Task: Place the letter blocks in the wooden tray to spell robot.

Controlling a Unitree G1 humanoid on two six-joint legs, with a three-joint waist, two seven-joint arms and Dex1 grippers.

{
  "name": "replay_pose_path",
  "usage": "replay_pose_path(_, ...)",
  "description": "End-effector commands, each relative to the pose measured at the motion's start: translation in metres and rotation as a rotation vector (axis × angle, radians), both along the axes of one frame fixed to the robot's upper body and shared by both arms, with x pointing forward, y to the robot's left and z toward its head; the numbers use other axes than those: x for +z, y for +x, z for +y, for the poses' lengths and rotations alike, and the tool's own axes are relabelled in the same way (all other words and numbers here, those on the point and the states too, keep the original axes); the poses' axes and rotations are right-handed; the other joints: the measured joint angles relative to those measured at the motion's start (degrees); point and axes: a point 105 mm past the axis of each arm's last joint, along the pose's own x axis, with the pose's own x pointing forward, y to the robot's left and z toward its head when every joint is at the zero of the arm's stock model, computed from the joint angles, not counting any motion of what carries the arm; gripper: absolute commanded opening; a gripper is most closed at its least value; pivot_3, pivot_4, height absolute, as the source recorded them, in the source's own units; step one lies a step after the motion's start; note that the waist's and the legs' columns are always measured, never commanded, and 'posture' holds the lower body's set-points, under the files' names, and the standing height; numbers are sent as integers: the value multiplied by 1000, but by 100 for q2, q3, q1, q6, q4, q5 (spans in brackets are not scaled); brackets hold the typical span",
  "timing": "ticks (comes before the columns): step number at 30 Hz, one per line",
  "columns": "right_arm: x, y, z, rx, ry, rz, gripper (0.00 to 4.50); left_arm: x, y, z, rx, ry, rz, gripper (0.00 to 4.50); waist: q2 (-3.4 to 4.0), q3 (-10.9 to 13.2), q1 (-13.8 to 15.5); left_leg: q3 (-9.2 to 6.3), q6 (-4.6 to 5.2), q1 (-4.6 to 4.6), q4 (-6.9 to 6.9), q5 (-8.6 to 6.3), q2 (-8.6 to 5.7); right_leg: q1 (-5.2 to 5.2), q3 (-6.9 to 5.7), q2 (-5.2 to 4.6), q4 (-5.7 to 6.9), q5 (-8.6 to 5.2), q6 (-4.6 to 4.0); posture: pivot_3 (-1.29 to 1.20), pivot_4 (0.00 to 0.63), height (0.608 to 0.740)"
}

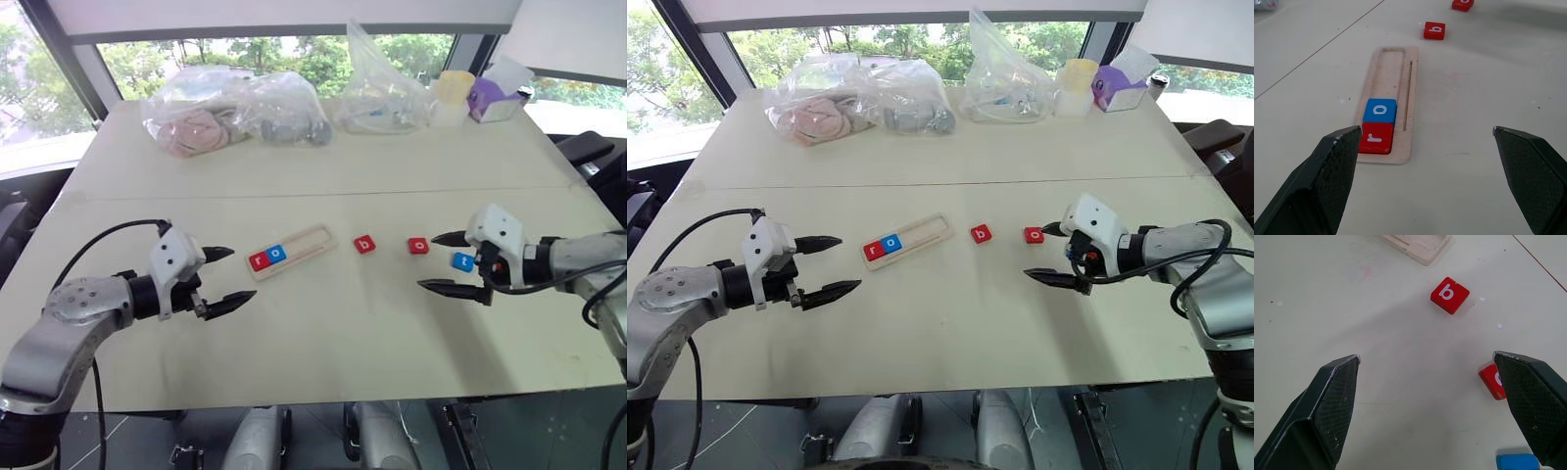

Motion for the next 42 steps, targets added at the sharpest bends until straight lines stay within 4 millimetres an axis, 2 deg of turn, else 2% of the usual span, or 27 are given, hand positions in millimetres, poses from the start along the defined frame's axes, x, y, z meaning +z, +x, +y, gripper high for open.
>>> replay_pose_path(1,9,1,1,12,-15,-44,4487,8,3,3,1,37,-55,4500,0,0,0,0,0,0,0,0,0,0,0,0,0,0,0,0,150,725)
replay_pose_path(8,9,1,4,15,-11,-52,4487,16,4,1,-4,-18,-43,4500,0,0,2,0,0,0,0,0,0,0,0,-1,0,0,0,0,150,725)
replay_pose_path(27,7,2,10,4,-1,-79,4487,8,18,-1,-11,-16,-39,4500,0,0,2,0,0,0,0,0,-1,0,0,-1,0,1,0,0,150,725)
replay_pose_path(30,7,3,11,1,1,-82,4487,8,24,-1,-13,-31,-36,4500,0,0,2,1,0,0,0,0,-1,0,0,-1,1,1,0,0,150,725)
replay_pose_path(42,-3,-2,20,-17,28,-92,4487,-21,65,-8,-112,-2,32,4500,1,-2,6,3,0,1,2,0,-2,0,0,1,7,3,2,0,150,725)
